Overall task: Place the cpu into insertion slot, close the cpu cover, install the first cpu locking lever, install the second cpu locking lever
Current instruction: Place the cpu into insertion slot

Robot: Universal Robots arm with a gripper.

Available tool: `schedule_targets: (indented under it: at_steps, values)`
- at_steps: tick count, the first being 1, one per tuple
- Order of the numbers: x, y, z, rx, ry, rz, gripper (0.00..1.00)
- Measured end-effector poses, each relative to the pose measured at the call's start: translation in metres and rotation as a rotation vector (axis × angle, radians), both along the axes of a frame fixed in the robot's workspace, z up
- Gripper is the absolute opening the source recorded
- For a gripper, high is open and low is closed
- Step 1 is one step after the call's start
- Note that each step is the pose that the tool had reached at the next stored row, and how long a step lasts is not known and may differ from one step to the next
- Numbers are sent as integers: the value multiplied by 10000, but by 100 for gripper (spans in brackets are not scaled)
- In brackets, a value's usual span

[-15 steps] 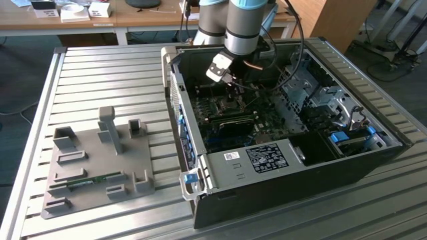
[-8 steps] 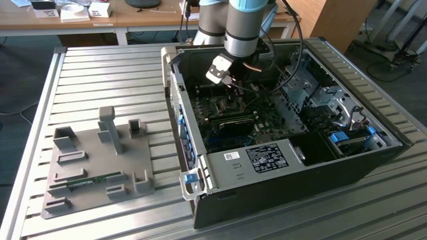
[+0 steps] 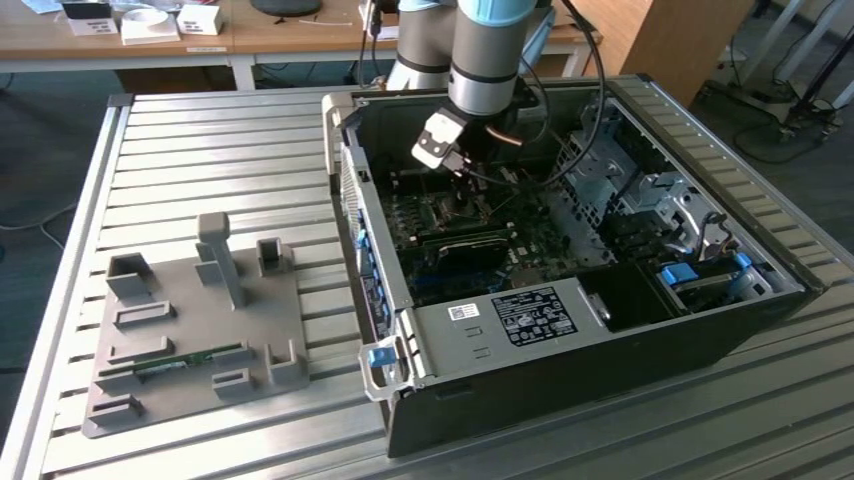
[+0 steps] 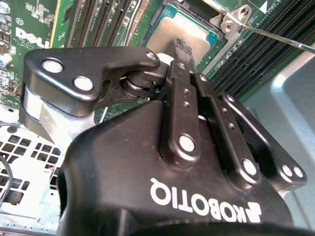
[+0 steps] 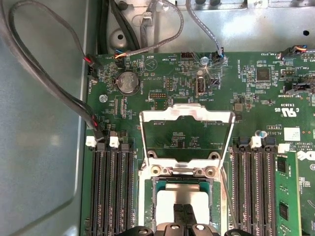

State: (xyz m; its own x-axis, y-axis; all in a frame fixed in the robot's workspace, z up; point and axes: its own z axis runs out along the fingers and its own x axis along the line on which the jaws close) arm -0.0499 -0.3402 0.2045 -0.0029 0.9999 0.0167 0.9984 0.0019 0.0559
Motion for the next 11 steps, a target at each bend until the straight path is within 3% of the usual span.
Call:
schedule_targets:
  at_steps: [11]
  values:
    - [0,0,-38,-1,2,0,11]
